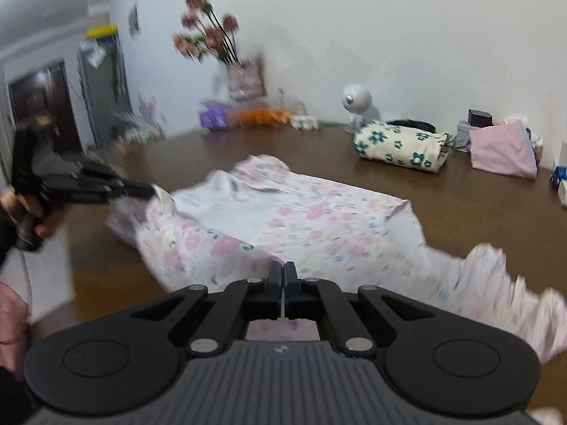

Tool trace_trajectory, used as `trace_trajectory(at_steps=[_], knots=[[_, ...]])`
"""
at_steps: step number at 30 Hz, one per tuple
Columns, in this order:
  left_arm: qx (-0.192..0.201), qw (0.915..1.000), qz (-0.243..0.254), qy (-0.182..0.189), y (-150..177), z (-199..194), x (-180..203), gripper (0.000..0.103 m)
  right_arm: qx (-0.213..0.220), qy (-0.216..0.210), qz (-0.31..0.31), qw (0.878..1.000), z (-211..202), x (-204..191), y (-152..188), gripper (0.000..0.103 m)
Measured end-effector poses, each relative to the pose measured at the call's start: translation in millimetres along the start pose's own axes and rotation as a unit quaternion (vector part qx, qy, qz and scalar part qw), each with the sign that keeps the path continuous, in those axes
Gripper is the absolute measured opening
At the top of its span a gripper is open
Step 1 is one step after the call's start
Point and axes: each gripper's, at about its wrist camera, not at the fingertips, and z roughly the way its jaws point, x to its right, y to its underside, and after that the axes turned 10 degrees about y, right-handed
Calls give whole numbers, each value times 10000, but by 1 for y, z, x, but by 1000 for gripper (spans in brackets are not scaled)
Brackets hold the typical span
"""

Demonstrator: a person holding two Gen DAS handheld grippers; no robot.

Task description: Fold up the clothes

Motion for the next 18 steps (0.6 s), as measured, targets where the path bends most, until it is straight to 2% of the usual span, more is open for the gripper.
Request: trace_trajectory(at_steps=[3,4,5,6,7,9,10,11,12,15,18], knots=[[-133,9999,-65,-48,-3,21,-12,0,-425,272,-221,9985,29,1,-7,2],[-207,9997,-79,-48,0,23,-14,1,-485,419,-313,9975,35,0,-8,9],[-276,9996,-79,-30,3,23,-14,4,-398,561,-283,9972,32,3,-8,21],[-319,9994,-96,-37,6,20,-14,6,-309,701,-245,9968,29,6,-9,28],[-303,9994,-158,-94,10,14,-14,9,-185,792,-106,9966,17,14,-10,41],[-215,9991,-304,-211,17,-4,-13,10,79,730,18,9973,-18,29,-8,44],[-133,9991,-323,-245,20,-14,-10,10,21,656,-124,9978,-33,32,-1,49],[-68,9991,-332,-255,23,-21,-6,14,-36,583,-266,9979,-49,35,7,59],[-33,9992,-320,-221,27,-27,-1,14,-94,509,-408,9978,-65,37,14,63],[-122,9994,-284,-131,34,-27,11,15,-461,530,-797,9943,-92,34,42,65],[-300,9990,-261,-191,37,-13,12,16,-696,460,-851,9929,-89,28,64,60]])
